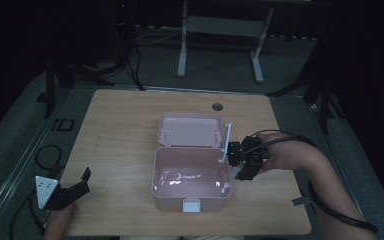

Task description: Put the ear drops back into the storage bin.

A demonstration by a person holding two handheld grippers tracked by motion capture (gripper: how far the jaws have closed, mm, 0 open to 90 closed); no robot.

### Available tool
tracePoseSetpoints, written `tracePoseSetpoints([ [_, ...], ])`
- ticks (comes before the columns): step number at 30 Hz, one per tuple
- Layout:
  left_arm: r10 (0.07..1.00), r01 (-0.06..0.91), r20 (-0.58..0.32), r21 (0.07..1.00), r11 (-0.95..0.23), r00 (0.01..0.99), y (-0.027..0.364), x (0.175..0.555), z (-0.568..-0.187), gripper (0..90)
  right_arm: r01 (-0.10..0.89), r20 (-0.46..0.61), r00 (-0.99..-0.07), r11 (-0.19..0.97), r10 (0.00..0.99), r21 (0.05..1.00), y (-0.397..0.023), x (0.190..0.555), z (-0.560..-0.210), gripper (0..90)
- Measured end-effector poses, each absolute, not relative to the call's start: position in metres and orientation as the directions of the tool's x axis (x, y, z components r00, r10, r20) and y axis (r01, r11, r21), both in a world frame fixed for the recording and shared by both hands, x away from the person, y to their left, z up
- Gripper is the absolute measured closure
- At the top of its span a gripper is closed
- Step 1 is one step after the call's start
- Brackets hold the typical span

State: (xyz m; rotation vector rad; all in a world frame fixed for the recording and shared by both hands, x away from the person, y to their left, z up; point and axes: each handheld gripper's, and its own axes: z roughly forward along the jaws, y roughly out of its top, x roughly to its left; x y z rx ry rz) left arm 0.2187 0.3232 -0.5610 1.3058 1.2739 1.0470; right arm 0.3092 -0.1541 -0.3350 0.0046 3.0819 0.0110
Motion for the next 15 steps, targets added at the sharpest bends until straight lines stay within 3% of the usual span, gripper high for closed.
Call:
tracePoseSetpoints([
  [15, 0.996, 0.137, -0.057, 0.989, 0.047, 0.075, 0.324, 0.219, -0.561, 2.0, -0.082, -0.020, -0.996, 0.996, -0.082, -0.028, -0.112, 0.314, -0.373, 59.7],
])
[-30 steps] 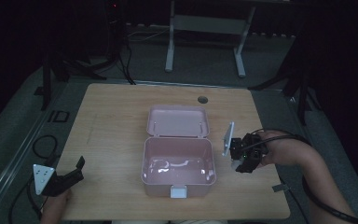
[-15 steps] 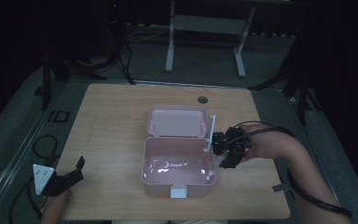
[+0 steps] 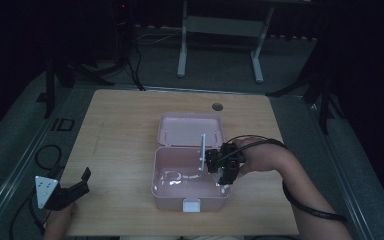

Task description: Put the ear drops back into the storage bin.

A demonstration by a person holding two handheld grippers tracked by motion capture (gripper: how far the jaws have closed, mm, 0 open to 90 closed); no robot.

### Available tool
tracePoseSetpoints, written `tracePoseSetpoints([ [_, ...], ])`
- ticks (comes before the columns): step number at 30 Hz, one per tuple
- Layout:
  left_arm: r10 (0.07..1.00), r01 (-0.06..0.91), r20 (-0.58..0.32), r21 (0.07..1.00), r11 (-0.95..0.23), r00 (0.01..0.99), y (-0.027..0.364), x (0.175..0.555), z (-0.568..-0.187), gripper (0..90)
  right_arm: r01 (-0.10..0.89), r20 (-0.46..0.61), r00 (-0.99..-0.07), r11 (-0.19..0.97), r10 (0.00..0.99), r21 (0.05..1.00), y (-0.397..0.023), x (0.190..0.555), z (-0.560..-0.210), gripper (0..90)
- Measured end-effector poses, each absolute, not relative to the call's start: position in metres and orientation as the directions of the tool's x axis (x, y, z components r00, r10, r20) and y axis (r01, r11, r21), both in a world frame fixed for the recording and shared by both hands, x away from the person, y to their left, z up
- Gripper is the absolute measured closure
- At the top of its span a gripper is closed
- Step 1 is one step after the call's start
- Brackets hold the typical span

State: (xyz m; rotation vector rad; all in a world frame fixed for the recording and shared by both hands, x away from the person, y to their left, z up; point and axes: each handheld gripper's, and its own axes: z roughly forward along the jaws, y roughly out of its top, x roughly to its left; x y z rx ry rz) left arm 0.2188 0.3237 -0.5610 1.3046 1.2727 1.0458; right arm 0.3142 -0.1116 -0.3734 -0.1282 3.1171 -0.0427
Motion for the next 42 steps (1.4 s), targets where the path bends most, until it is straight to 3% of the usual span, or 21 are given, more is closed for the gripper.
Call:
tracePoseSetpoints([
  [12, 0.996, 0.138, -0.056, 0.989, 0.045, 0.077, 0.324, 0.219, -0.561, 2.0, -0.105, 0.010, -0.995, 0.991, -0.104, -0.081, -0.100, 0.324, -0.419, 59.7],
  [42, 0.995, 0.136, -0.055, 0.990, 0.044, 0.078, 0.323, 0.219, -0.561, 2.0, -0.140, 0.040, -0.990, 0.974, -0.135, -0.177, -0.083, 0.331, -0.484, 59.6],
])
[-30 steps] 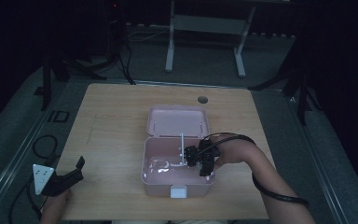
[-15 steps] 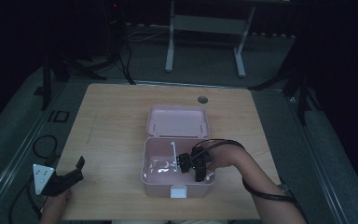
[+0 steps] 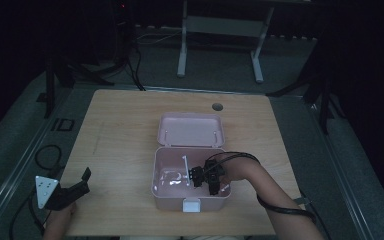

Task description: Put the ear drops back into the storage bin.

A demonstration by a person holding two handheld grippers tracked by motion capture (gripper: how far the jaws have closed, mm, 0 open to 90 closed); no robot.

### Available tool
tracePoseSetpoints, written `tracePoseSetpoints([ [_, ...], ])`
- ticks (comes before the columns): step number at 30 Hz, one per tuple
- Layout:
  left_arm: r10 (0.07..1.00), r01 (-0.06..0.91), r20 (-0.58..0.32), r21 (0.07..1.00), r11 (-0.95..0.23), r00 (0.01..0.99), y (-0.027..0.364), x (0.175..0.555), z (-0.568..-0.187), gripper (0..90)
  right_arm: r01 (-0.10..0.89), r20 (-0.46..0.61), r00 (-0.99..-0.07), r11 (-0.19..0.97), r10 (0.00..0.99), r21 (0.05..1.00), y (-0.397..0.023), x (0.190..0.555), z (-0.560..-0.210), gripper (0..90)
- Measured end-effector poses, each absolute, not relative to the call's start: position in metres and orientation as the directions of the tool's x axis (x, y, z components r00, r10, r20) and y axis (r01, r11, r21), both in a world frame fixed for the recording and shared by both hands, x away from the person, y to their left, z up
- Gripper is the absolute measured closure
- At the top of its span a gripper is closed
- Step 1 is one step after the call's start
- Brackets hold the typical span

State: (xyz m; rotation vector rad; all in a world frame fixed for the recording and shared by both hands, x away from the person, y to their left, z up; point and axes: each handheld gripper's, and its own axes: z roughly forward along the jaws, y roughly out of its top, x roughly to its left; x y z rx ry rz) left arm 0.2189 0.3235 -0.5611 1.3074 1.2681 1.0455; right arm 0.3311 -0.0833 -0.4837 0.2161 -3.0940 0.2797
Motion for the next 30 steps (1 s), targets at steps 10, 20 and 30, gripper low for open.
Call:
tracePoseSetpoints([
  [10, 0.995, 0.135, -0.055, 0.990, 0.044, 0.079, 0.3236, 0.2189, -0.5611, 2.0, -0.117, 0.031, -0.993, 0.977, -0.113, -0.178, -0.0832, 0.3352, -0.4913, 59.5],
  [20, 0.995, 0.137, -0.053, 0.990, 0.042, 0.079, 0.3239, 0.2189, -0.5610, 2.0, -0.109, 0.034, -0.994, 0.979, -0.105, -0.175, -0.0833, 0.3351, -0.4924, 58.7],
  [30, 0.995, 0.138, -0.055, 0.990, 0.043, 0.080, 0.3237, 0.2189, -0.5611, 2.0, -0.119, 0.039, -0.993, 0.980, -0.114, -0.160, -0.0848, 0.3341, -0.4837, 58.5],
])
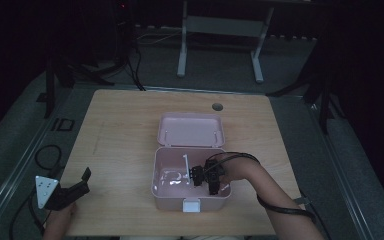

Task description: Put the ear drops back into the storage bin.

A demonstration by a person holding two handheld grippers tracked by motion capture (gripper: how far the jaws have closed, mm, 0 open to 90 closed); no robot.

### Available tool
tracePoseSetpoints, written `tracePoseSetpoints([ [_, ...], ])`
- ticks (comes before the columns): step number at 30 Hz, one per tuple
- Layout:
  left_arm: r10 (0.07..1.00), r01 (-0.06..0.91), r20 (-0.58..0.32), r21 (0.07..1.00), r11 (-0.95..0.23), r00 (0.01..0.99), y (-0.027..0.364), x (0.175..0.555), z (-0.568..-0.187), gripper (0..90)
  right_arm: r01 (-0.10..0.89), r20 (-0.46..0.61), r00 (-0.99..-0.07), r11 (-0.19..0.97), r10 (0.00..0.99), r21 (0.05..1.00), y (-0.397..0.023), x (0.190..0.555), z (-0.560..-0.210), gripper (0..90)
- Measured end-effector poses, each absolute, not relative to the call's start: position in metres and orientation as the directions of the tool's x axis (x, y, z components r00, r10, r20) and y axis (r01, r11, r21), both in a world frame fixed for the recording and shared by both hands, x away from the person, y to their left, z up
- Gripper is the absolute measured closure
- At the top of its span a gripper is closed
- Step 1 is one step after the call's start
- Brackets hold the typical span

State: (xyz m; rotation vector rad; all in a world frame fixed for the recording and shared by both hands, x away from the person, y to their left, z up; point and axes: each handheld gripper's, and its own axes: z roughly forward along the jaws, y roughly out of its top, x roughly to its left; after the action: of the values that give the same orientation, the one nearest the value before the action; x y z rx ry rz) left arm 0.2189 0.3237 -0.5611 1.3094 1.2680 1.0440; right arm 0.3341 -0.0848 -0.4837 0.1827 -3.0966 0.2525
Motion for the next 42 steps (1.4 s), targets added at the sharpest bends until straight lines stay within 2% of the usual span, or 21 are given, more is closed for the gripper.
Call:
tracePoseSetpoints([
  [18, 0.995, 0.138, -0.055, 0.989, 0.044, 0.080, 0.324, 0.219, -0.561, 2.0, -0.105, -0.031, -0.994, 0.994, -0.107, -0.043, -0.091, 0.328, -0.414, 53.2],
  [26, 0.995, 0.137, -0.055, 0.990, 0.043, 0.081, 0.323, 0.219, -0.561, 2.0, -0.055, -0.077, -0.996, 0.998, -0.052, 0.036, -0.108, 0.328, -0.384, 38.7],
  [30, 0.995, 0.138, -0.055, 0.989, 0.043, 0.081, 0.323, 0.219, -0.561, 2.0, 0.001, -0.084, -0.996, 0.997, 0.007, 0.079, -0.121, 0.332, -0.372, 27.8],
  [32, 0.995, 0.139, -0.054, 0.989, 0.043, 0.080, 0.323, 0.219, -0.561, 2.0, 0.025, -0.071, -0.997, 0.995, 0.033, 0.100, -0.128, 0.334, -0.367, 17.2],
  [34, 0.995, 0.138, -0.055, 0.989, 0.043, 0.081, 0.323, 0.219, -0.561, 2.0, 0.034, -0.079, -0.996, 0.993, 0.043, 0.113, -0.136, 0.335, -0.363, 13.3],
  [42, 0.995, 0.136, -0.054, 0.990, 0.043, 0.081, 0.323, 0.219, -0.561, 2.0, 0.100, -0.135, -0.983, 0.984, 0.120, 0.144, -0.166, 0.344, -0.362, 12.9],
])
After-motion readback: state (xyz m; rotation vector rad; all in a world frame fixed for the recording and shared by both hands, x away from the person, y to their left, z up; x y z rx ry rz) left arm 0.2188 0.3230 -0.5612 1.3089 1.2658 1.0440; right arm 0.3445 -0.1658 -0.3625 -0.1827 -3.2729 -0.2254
